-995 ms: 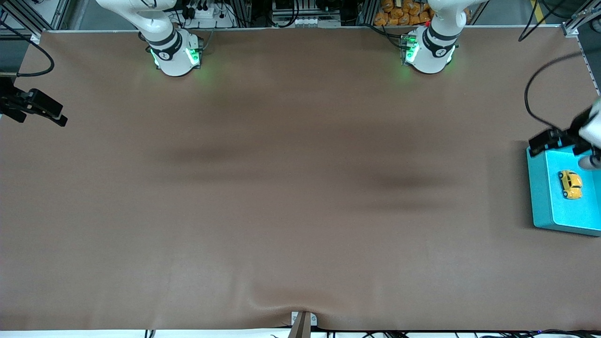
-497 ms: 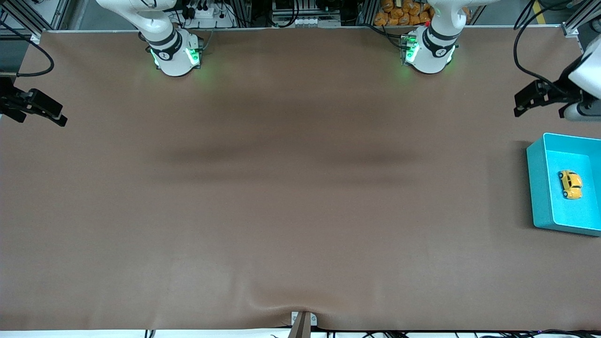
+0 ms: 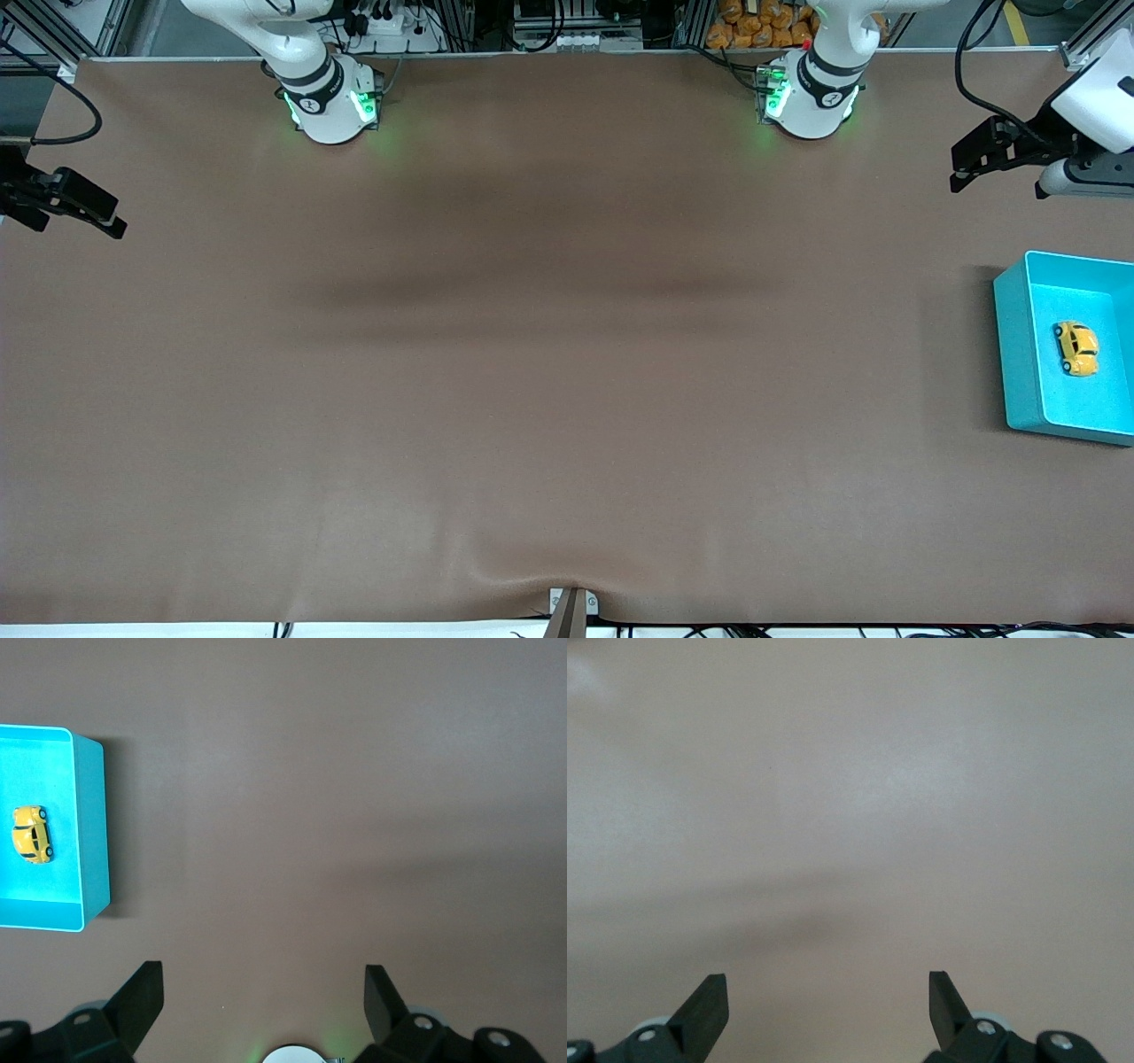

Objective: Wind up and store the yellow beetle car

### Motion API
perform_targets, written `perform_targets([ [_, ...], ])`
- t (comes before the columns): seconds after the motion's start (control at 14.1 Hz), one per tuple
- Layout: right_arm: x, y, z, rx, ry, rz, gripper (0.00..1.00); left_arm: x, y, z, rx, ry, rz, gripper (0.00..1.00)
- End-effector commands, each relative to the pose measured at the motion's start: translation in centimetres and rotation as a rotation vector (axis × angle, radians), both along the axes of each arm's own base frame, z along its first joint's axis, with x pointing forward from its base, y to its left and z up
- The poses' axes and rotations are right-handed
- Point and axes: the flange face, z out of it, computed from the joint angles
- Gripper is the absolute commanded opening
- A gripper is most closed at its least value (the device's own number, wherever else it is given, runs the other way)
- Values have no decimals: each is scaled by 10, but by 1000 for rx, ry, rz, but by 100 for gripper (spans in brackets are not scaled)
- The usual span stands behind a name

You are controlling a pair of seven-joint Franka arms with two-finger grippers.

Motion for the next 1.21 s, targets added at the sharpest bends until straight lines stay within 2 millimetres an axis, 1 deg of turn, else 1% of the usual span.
perform_targets([
  [0.0, 2, -2, 4, -10, -2, 4, 100, 6, -7, -7, -10, 25, 20, 100],
  [0.21, 2, -2, 4, -10, 0, 2, 100, 9, -4, -5, -12, 19, 29, 100],
  [0.36, 2, -2, 4, -9, 1, 2, 100, 14, 0, -9, -9, 26, 29, 100],
  [0.43, 2, -2, 4, -9, 1, 2, 100, 15, -2, -8, -6, 23, 27, 100],
  [0.5, 2, -2, 4, -9, 1, 2, 100, 16, 1, -5, -8, 17, 28, 100],
  [0.71, 2, -2, 4, -9, 1, 4, 100, 16, 5, 1, -10, 3, 31, 100],
  [1.14, 2, -2, 4, -9, 1, 4, 100, 16, 4, -1, -10, 8, 29, 100],
])
